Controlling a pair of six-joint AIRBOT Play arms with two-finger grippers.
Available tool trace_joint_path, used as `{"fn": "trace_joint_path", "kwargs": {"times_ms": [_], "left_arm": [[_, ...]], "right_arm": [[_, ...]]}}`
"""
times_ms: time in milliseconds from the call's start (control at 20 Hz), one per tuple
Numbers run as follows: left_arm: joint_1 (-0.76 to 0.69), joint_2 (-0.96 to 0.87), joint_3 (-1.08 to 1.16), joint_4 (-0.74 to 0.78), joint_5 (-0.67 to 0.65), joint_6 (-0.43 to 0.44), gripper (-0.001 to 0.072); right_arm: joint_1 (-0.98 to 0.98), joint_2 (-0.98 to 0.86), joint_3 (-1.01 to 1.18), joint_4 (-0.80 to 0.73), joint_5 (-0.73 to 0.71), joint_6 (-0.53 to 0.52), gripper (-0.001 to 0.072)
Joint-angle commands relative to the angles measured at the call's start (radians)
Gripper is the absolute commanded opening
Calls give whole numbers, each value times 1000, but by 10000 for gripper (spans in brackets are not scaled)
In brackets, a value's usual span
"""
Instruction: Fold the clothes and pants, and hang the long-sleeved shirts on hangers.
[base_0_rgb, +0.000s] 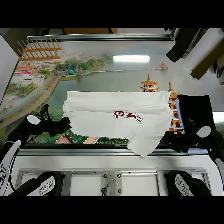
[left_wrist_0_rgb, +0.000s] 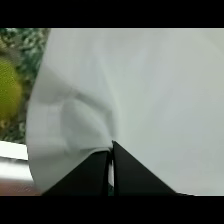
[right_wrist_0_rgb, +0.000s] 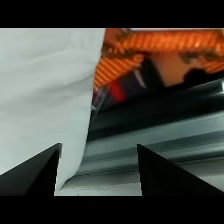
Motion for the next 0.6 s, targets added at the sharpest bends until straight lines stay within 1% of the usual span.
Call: {"fn": "trace_joint_path", "kwargs": {"times_ms": [0,200,250,350,400,550], "left_arm": [[-1,-1,2,-1,-8,11,6],[-1,-1,2,0,-8,11,5],[-1,-1,2,0,-8,11,6],[0,3,2,1,-13,21,5],[0,18,2,15,-29,27,5],[0,117,0,148,-142,24,5]], "right_arm": [[69,-28,-84,129,-128,-41,502],[187,-66,-83,195,-228,-41,501],[201,-65,-80,194,-237,-45,482],[195,-62,-61,180,-229,-86,109],[188,-52,-41,153,-205,-86,13],[167,-2,37,27,-50,-86,11]]}}
